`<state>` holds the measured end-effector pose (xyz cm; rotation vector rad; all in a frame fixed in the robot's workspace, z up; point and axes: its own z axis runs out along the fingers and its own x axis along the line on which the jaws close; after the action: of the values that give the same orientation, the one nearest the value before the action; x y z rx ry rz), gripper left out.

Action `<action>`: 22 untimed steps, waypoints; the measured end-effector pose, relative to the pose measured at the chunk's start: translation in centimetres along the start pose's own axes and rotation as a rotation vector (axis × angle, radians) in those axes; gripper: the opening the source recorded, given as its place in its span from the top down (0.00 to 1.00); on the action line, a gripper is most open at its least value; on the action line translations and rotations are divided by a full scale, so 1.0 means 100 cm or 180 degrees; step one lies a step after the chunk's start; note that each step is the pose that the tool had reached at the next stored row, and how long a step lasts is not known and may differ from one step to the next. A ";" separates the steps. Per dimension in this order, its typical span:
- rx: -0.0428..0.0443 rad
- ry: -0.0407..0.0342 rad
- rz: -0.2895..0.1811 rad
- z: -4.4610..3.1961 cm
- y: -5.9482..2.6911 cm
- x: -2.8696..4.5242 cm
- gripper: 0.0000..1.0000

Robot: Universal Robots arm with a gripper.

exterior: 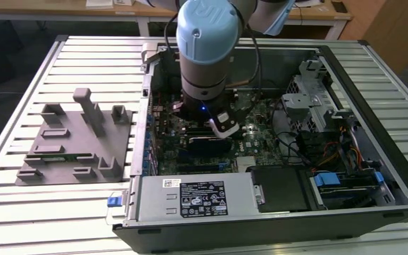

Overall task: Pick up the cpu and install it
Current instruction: 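Install the second cpu locking lever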

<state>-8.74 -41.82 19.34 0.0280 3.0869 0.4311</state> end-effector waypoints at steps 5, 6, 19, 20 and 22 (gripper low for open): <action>-0.0013 -0.0001 0.0001 0.0028 -0.0008 0.0010 0.89; -0.0014 -0.0001 0.0001 0.0030 -0.0009 0.0011 0.89; -0.0035 0.0000 0.0001 0.0052 -0.0007 0.0023 0.89; -0.0035 0.0000 0.0001 0.0052 -0.0007 0.0023 0.89; -0.0036 0.0000 0.0001 0.0045 -0.0005 0.0022 0.89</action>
<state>-8.95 -41.74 18.89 0.0285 3.0842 0.4483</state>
